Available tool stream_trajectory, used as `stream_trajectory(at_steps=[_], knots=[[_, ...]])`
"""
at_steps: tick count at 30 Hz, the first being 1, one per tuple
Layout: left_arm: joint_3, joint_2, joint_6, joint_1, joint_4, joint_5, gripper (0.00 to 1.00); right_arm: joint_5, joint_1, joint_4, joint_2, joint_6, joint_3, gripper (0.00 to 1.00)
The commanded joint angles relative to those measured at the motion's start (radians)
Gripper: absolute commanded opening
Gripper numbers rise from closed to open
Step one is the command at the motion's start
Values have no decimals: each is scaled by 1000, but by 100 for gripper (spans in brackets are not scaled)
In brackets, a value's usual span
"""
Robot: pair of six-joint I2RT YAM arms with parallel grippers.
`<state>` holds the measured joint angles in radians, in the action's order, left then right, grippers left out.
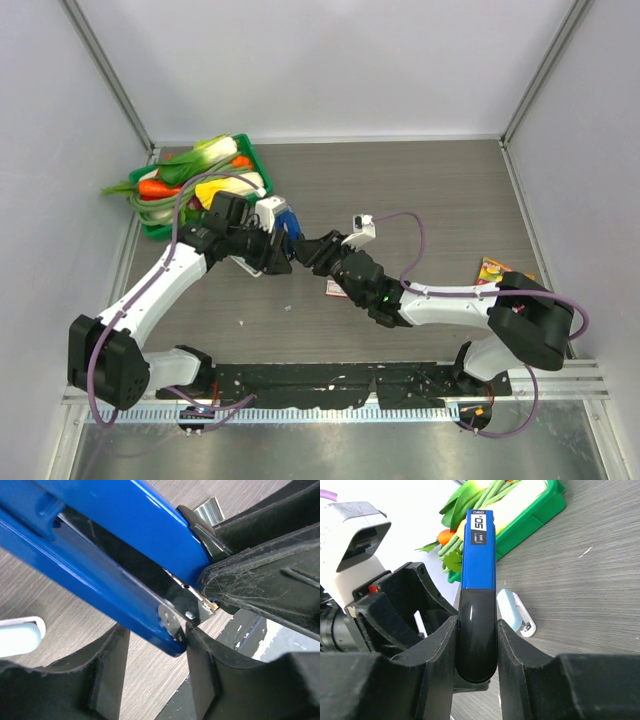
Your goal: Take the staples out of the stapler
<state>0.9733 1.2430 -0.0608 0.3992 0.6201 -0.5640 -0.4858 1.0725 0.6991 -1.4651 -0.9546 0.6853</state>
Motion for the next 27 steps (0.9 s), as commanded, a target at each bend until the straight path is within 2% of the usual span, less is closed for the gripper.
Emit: stream_trajectory(at_steps=[1,8,11,12,15,18,27], knots=[[5,9,39,3,-20,-33,45,-22,7,181,20,-47,10,1],[-4,-16,56,4,-22,-7,36,33,9,186,-4,-67,19,1],[-11,-33,104,4,-34,30,26,59,10,183,0,-64,2,1],[-22,-40,119,4,-39,47,19,61,10,175,8,-59,-13,1],[-51,-66,194,4,-62,146,5,84,7,104,48,-24,-45,1],[-77,-89,274,4,-92,255,1,130,-9,22,86,13,-62,1],[-105,-103,404,33,-121,401,0,188,-42,-131,190,132,-99,1]])
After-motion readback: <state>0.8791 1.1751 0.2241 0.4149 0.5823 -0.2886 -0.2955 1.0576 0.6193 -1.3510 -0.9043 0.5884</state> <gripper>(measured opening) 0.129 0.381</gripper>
